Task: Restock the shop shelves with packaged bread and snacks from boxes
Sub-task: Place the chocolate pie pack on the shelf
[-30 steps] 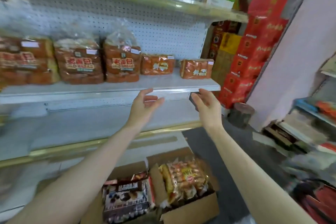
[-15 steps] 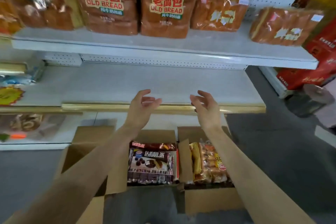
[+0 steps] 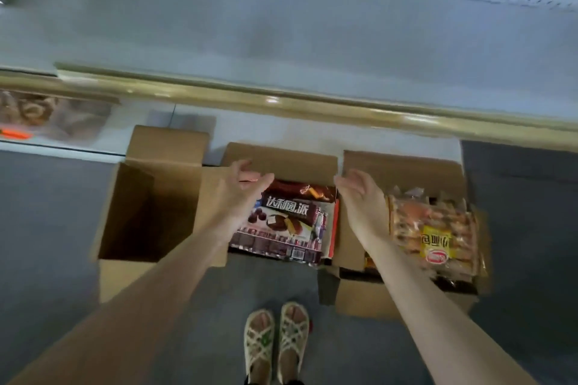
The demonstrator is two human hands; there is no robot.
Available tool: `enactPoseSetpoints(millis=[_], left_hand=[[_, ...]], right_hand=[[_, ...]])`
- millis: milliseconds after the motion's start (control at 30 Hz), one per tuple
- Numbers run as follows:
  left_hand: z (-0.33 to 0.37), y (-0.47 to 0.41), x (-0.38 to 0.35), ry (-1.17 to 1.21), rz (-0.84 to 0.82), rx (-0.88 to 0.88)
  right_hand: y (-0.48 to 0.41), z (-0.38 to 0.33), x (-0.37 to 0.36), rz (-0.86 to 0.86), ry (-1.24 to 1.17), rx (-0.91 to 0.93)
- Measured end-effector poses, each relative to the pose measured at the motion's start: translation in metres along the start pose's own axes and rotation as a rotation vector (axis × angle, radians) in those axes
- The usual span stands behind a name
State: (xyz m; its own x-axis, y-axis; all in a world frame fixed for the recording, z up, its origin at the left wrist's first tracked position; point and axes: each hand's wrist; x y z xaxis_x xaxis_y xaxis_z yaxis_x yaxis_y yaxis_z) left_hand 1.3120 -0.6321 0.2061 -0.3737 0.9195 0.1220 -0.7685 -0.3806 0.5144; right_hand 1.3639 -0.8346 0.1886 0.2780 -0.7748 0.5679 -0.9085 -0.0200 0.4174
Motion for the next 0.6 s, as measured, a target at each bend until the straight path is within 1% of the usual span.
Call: enactPoseSetpoints(millis=[133, 200, 367, 500, 600], left_hand=[[-0.074, -0.032, -0.009, 0.052, 0.069, 0.164], [-0.108, -0.044, -0.013, 0.038, 0.100, 0.197], [-0.189, -0.077, -0.020, -0.010, 0.100, 0.297], [-0.235, -0.100, -0.025, -0.034, 0.105, 0.305], [-0.268, -0.115, -0.030, -0.045, 0.120, 0.310]], right_hand=[[-0.029, 0.065, -0.047, -0.062, -0.020, -0.108], [-0.038, 0.093, -0.066, -0.100, -0.030, -0.149], [-0.062, 0.162, -0.115, -0.128, -0.046, -0.260], [-0.076, 0.201, -0.143, -0.162, -0.118, -0.350], [-0.086, 0.226, -0.163, -0.174, -0.140, -0.357]])
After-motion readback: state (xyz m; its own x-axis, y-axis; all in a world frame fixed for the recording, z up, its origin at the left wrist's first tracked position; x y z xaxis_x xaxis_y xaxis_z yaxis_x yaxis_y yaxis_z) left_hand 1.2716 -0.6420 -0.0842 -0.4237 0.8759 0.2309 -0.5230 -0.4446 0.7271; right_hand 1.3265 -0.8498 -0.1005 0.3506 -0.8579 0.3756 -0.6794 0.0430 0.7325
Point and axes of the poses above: each hand's wrist, its own y-axis away from the middle knuckle, its own x-axis out of the back of the hand, z = x × y, and after that the axes turned 12 degrees about y, right-handed
